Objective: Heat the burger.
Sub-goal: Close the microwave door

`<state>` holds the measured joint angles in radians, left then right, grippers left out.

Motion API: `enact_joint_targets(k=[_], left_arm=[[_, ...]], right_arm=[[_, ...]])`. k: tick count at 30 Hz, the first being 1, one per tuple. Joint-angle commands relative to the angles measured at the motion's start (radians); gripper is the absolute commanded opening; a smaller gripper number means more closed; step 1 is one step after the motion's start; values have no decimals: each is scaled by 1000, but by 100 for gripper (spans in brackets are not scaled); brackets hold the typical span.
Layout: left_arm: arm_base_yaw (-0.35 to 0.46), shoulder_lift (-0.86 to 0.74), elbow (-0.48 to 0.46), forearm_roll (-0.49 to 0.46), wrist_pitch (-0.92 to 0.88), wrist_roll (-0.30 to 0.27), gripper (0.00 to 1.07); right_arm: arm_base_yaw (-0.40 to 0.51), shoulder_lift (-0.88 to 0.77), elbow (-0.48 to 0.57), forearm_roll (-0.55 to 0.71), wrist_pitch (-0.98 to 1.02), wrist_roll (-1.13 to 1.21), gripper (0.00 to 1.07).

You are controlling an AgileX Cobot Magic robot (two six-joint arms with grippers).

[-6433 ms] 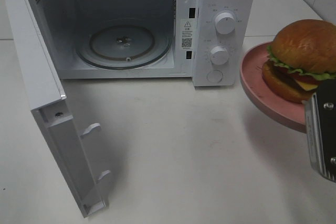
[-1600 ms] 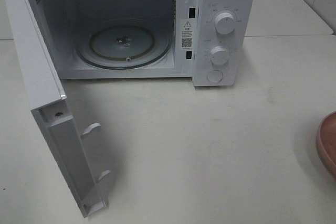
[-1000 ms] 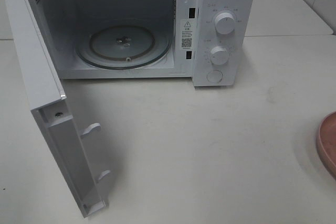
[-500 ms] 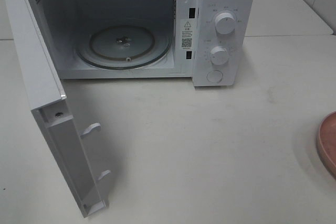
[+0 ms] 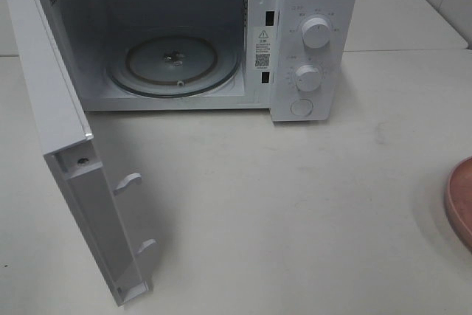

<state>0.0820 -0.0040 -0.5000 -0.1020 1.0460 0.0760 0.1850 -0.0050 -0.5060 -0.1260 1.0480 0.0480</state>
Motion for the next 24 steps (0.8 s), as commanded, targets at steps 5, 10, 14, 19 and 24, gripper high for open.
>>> enact_joint_targets(k=[5, 10, 14, 19, 24], left_arm=[[1, -20, 3, -1, -8, -6, 100], [1, -20, 3, -1, -8, -6, 100], [1, -20, 3, -1, -8, -6, 100], [1, -20, 3, -1, -8, -6, 100], [1, -20, 3, -1, -8, -6, 100]], right_arm=[[-65, -27, 2, 3, -13, 2, 76], [-68, -27, 2, 0, -13, 7, 76], [-68, -27, 2, 0, -13, 7, 76], [-68, -27, 2, 0, -13, 7, 76], [-68, -27, 2, 0, -13, 7, 76]])
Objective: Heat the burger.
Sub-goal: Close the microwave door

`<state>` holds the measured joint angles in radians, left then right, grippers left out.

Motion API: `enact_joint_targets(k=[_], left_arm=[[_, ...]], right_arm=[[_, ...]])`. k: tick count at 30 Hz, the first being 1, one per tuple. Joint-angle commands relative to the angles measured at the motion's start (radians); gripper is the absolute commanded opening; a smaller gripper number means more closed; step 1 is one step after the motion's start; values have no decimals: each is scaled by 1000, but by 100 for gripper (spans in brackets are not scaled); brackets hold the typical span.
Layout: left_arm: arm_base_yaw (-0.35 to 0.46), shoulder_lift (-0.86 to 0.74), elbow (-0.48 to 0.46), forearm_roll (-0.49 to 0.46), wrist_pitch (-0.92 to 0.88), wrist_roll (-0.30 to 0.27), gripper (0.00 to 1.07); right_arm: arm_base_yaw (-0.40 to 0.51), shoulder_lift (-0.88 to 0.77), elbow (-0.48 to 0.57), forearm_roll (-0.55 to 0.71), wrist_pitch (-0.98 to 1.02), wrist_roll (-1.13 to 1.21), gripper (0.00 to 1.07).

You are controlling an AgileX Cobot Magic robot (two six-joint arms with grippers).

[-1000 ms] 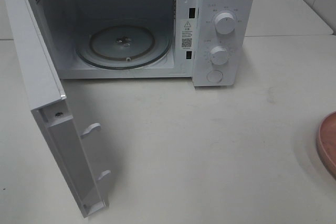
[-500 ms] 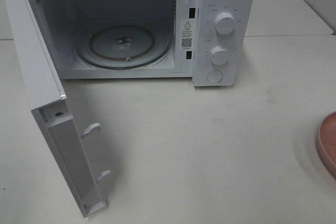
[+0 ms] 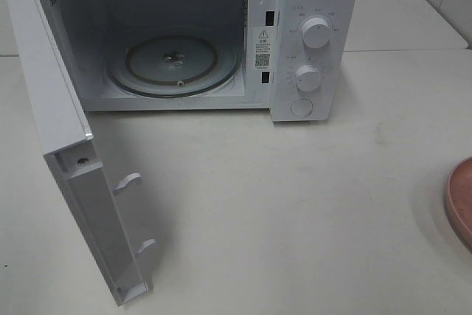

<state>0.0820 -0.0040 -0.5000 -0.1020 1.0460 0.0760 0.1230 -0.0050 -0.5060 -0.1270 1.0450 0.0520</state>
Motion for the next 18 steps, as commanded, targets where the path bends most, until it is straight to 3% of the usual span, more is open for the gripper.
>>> enact_joint_targets(k=[1, 18], left_arm=[[1, -20, 3, -1, -8, -6, 100], [1, -20, 3, -1, -8, -6, 100]], right_arm=[[-6, -27, 2, 1, -10, 3, 76], [-6, -27, 1, 1, -10, 3, 76]])
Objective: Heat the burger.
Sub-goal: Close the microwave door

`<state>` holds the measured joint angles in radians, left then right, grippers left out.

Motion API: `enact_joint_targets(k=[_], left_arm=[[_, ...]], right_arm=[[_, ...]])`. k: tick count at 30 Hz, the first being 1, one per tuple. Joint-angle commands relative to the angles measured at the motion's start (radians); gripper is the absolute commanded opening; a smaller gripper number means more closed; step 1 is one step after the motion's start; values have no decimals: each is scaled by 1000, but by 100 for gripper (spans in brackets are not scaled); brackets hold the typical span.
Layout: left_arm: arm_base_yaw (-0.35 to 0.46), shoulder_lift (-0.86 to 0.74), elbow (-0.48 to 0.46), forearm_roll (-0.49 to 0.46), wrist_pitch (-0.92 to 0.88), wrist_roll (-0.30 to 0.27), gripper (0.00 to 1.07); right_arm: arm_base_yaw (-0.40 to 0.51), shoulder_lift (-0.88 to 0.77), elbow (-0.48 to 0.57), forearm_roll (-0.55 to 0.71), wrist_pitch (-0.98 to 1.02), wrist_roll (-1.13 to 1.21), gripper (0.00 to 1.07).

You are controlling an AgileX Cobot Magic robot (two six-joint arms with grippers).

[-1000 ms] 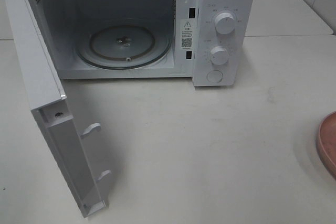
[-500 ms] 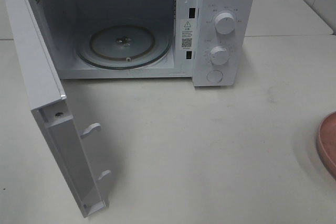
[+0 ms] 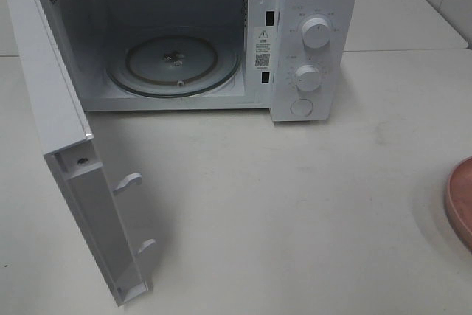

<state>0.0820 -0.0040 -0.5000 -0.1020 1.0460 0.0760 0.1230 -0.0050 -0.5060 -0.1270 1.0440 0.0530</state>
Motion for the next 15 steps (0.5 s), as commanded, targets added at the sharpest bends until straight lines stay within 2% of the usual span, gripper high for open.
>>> enact_joint_targets(k=[1, 15], left_arm=[[1, -20, 3, -1, -8, -6, 100], [1, -19, 3, -9, -10, -6, 100]], right_arm=[[-6, -27, 1, 1, -9, 2, 76], [-6, -27, 1, 1, -9, 2, 76]])
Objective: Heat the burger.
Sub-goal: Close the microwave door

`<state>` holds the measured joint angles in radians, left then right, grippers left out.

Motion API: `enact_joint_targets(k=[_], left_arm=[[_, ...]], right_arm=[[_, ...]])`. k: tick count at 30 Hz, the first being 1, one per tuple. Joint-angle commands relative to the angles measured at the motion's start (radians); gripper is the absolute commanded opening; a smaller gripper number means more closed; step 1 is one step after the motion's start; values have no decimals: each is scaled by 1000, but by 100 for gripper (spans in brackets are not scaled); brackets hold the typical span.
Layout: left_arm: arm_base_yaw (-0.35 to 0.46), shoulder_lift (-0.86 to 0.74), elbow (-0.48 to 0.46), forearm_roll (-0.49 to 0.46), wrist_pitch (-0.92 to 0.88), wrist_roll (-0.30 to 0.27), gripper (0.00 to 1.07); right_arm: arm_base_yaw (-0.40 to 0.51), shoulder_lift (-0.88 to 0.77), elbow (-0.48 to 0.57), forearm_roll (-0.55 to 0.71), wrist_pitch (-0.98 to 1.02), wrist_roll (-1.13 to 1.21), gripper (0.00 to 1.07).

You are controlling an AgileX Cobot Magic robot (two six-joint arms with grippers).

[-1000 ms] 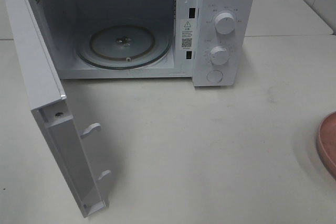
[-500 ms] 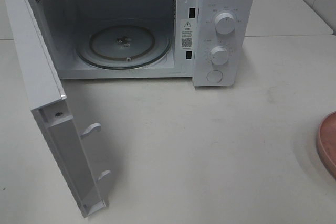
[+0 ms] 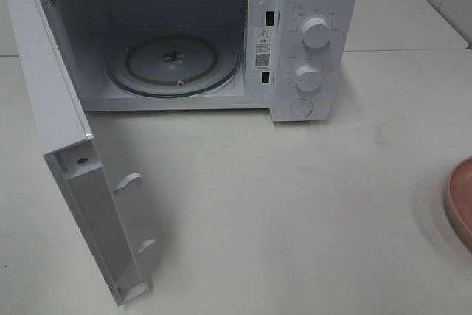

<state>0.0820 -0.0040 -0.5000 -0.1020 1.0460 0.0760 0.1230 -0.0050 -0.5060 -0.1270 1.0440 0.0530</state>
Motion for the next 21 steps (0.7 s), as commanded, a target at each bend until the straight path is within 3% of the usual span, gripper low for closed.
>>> enact_joint_targets(k=[1, 4, 13, 16, 17, 18, 19, 20, 21], left_arm=[[1, -19, 1, -14, -12, -6, 100], [1, -19, 1, -16, -12, -6, 99], [1, 99, -26, -24, -87, -6, 82], [1, 151, -26, -26, -148, -6, 72], [1, 180, -24, -26, -185, -6, 62], [1, 180, -24, -26, -185, -6, 62], [1, 196, -22, -28, -199, -6, 56], [1, 226, -14, -28, -246, -6, 44], [1, 226, -14, -28, -246, -6, 44]], right_arm=[[-6, -27, 1, 1, -9, 2, 76], [-6, -27, 1, 1, -9, 2, 76], [-6, -27, 1, 1, -9, 2, 76], [-6, -27, 1, 1, -9, 2, 76], [-6, -27, 1, 1, -9, 2, 76], [-6, -27, 1, 1, -9, 2, 76], [-6, -27, 1, 1, -9, 2, 76], [-6, -27, 1, 1, -9, 2, 76], [-6, -27, 1, 1, -9, 2, 76]])
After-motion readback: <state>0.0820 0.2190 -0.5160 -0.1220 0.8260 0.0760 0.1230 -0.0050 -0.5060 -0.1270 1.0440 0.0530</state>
